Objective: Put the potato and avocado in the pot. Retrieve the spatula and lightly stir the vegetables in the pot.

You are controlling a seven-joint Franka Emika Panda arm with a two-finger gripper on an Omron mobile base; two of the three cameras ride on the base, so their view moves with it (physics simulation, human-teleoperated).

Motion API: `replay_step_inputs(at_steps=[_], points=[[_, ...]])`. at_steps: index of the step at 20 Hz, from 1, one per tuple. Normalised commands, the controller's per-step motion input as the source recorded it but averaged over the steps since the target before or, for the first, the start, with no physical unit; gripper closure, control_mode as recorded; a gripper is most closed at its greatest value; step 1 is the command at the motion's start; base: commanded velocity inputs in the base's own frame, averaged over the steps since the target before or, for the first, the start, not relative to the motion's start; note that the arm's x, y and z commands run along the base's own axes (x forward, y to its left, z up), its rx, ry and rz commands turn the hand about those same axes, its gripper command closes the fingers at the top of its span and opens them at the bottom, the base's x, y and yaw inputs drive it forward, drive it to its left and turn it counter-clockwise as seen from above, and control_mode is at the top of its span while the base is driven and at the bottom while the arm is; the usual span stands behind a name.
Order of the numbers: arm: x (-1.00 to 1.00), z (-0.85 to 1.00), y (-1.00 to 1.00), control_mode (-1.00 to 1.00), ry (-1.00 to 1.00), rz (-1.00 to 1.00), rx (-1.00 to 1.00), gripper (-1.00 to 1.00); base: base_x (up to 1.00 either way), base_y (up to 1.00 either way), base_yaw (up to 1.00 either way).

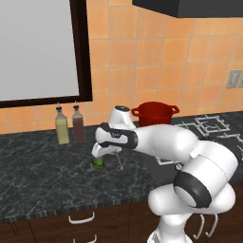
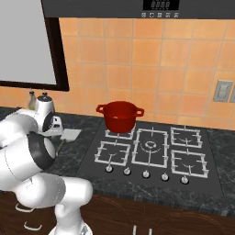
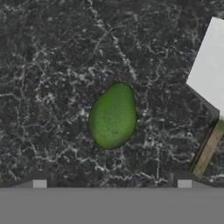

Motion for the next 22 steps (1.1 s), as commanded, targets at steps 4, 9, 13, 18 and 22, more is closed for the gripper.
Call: replay_step_inputs(at_steps=[4, 9, 13, 18, 22], points=[[0.08, -0.09, 0.19, -1.0, 0.04, 0.0, -0.03, -1.0, 0.0, 0.0, 0.0], [0.1, -0.15, 0.22, -1.0, 0.03, 0.0, -0.02, -1.0, 0.0, 0.0, 0.0], [0.12, -0.15, 0.05, -1.0, 0.0, 0.0, -0.01, -1.0, 0.0, 0.0, 0.0], [0.0, -0.13, 0.0, -1.0, 0.0, 0.0, -0.01, -1.0, 0.0, 0.0, 0.0], [0.0, -0.21, 0.0, -1.0, 0.0, 0.0, -0.04, -1.0, 0.0, 0.0, 0.0]])
